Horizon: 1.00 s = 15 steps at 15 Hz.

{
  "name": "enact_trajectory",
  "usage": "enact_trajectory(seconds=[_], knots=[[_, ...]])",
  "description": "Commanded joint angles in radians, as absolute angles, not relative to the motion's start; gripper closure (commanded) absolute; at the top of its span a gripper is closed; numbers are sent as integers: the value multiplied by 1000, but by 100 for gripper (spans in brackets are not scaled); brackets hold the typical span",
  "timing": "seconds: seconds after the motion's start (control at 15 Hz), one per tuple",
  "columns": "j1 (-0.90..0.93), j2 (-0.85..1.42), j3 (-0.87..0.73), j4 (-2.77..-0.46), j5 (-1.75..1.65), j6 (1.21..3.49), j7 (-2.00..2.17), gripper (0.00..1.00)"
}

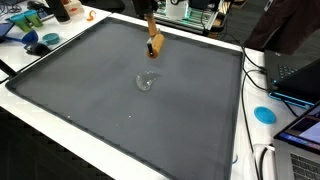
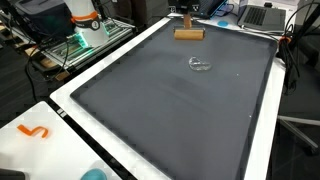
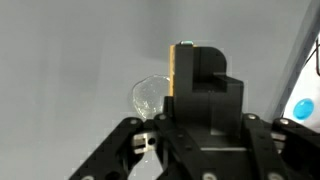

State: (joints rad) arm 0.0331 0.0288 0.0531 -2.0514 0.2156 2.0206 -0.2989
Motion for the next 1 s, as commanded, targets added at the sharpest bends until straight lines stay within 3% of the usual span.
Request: enact_trajectory(seconds=[0.0,0.93], knots=[[63,14,75,-2032,162,1958,-253,76],[215,146,202,-1813,-108,1806,-145,76]])
